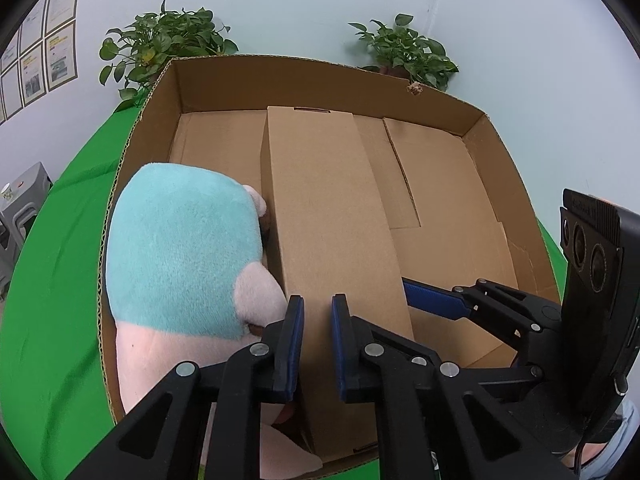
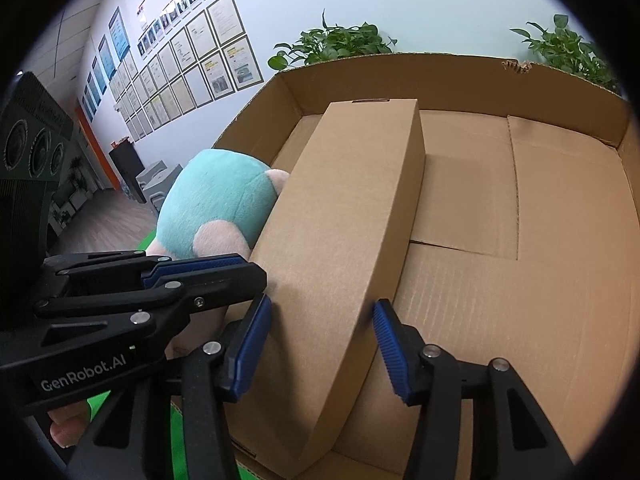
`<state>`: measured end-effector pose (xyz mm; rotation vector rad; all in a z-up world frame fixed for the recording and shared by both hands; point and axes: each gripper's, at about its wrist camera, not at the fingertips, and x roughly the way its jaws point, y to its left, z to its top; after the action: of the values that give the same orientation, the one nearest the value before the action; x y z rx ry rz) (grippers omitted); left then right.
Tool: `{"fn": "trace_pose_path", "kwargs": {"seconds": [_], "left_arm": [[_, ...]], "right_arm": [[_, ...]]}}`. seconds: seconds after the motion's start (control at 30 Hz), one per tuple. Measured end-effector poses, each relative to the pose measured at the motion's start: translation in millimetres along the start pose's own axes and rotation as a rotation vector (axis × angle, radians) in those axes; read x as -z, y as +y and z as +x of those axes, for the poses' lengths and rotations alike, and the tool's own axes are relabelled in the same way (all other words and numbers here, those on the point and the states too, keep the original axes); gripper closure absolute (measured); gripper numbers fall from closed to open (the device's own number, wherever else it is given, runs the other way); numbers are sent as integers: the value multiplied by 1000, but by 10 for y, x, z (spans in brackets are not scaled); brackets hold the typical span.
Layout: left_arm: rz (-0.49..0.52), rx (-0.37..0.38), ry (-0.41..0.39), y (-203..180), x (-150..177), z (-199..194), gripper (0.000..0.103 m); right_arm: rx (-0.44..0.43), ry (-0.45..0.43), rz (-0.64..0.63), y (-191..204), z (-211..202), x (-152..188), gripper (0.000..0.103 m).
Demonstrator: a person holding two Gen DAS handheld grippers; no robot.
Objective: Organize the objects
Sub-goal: 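Lower the brown box into the tray beside the plush toy and release, then withdraw both grippers from the tray toward the white hair dryer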
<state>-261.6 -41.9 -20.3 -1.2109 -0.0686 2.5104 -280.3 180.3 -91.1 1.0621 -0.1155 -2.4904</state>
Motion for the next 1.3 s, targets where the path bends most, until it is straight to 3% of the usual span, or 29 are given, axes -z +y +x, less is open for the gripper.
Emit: {"fn": "trace_pose_path", "kwargs": {"seconds": [0.07, 0.17, 0.2, 0.27, 0.3, 0.33, 0.43, 0.57, 0.73, 0.9, 0.93, 1.0, 1.03, 1.07, 1.1, 1.17, 1.2, 1.23, 1.3], "left_arm": [[-2, -4, -20, -4, 22, -50, 88], [3, -71, -106, -24, 71, -246, 72], [4, -81, -145, -33, 95, -337, 61], [8, -106, -246, -65, 178, -559, 38], [6, -133, -300, -87, 228, -672, 22], [7, -151, -343, -100, 266, -773, 13], [26, -186, -452, -190, 391, -1014, 1], [69, -204, -492, -350, 504, -1150, 1], [89, -195, -473, -479, 577, -1152, 1], [122, -208, -476, -613, 648, -1143, 1], [129, -208, -477, -625, 653, -1144, 1], [131, -209, -477, -659, 693, -1143, 1], [129, -204, -476, -652, 711, -1153, 1], [127, -203, -474, -657, 725, -1150, 2], [126, -215, -466, -664, 741, -1133, 7], [128, -221, -439, -653, 748, -1097, 38], [125, -208, -411, -633, 739, -1056, 59], [110, -182, -374, -593, 728, -1008, 69], [80, -132, -332, -532, 718, -949, 70]], "right_arm": [[5, 4, -12, 22, -18, -4, 51], [31, -25, -14, 43, -149, 27, 49], [42, -46, -19, 52, -218, 35, 45], [58, -121, -24, 62, -445, 91, 17], [69, -151, -22, 55, -543, 129, 16], [89, -183, -22, 51, -678, 182, 16], [118, -217, -23, 62, -913, 285, 12], [195, -276, -24, 76, -1155, 451, 1], [275, -280, -45, 59, -1279, 600, 1], [269, -274, -30, 41, -1339, 722, 2], [259, -280, -16, 25, -1360, 756, 6], [278, -289, -1, -1, -1383, 791, 35], [308, -282, 7, -28, -1373, 805, 69], [325, -271, 15, -51, -1364, 817, 96], [334, -262, 24, -79, -1354, 827, 98], [333, -258, 39, -116, -1363, 870, 98], [334, -255, 41, -125, -1368, 888, 98], [331, -253, 40, -128, -1374, 898, 98], [324, -251, 44, -144, -1381, 911, 71]]}}
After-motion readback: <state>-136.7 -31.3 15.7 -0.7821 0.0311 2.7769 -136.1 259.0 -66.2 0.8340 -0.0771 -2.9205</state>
